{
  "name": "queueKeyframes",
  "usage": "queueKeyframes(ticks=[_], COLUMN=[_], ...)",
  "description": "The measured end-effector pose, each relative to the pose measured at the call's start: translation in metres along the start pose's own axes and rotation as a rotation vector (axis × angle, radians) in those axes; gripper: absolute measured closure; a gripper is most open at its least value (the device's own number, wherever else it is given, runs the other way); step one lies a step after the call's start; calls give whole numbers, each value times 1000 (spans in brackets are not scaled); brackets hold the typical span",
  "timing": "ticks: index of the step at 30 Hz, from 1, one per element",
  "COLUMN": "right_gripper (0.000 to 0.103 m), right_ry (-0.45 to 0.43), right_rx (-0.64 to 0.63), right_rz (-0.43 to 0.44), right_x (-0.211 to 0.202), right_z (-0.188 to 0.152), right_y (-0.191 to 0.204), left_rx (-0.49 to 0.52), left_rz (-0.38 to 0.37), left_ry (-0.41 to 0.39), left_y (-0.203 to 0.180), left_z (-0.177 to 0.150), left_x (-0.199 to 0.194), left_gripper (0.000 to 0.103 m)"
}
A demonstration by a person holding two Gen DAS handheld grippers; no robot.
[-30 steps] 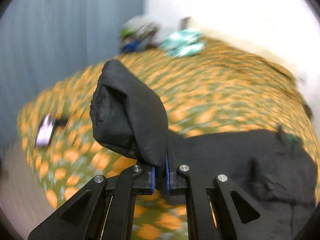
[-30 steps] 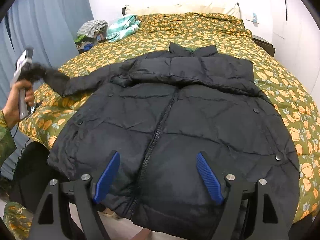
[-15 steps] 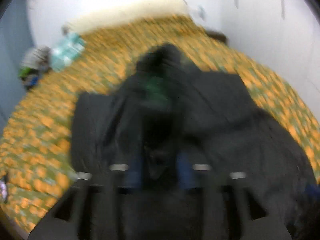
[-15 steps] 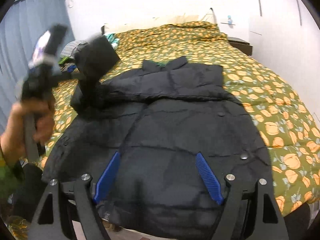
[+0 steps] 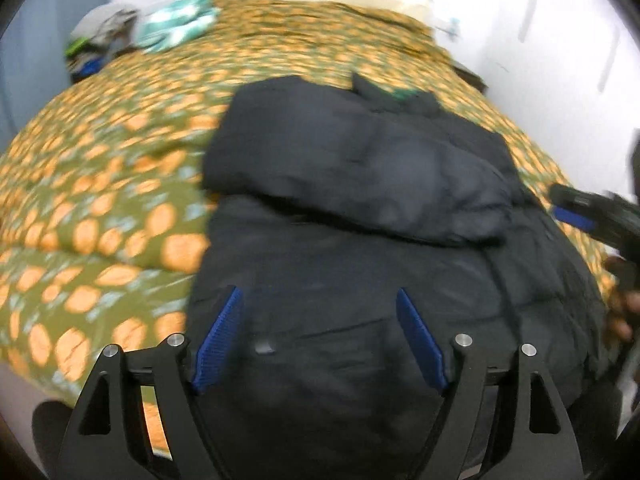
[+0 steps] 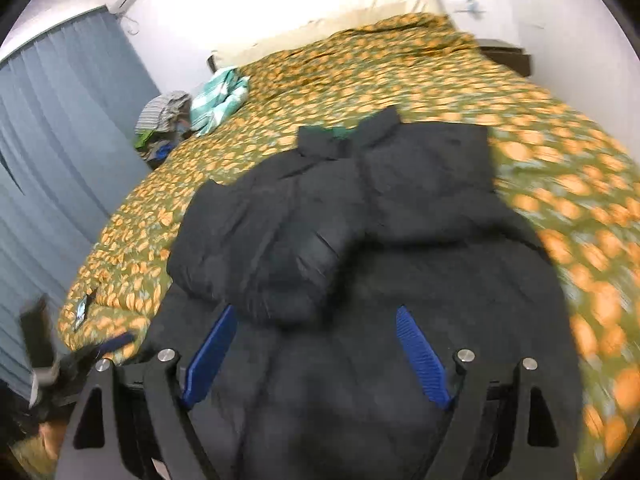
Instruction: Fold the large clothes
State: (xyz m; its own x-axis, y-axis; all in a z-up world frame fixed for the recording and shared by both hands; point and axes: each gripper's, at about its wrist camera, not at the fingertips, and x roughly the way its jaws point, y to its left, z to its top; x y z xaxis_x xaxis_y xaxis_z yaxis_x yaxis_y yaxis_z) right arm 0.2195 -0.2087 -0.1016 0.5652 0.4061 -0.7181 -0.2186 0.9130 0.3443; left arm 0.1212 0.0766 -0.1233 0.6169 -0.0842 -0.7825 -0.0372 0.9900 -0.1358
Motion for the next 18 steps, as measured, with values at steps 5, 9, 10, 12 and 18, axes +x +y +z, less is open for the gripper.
queueKeyframes(ticks=[5,9,10,12,18], right_gripper=[29,84,85,86,86], right_ry=[137,26,-25,-133,-188], right_rx=[45,-65,-111,-174,-92], right_rz=[-35,-56,-71,-105,-220], right_x=[80,45,31,3,8], right_z=[19,41,51,80,143], right_y=[5,31,36,34,-44], left_rx=[-42,-43,-44,-49,-49], left_rz=[58,93,95,85,70], left_ry=[-2,-8,-7,-4,-3], left_y=[22,36,38,40,27], left_z=[-11,-17,-16,-12,9], left_x=[-2,-5,-5,-3,11], left_gripper=[23,23,23,23,23])
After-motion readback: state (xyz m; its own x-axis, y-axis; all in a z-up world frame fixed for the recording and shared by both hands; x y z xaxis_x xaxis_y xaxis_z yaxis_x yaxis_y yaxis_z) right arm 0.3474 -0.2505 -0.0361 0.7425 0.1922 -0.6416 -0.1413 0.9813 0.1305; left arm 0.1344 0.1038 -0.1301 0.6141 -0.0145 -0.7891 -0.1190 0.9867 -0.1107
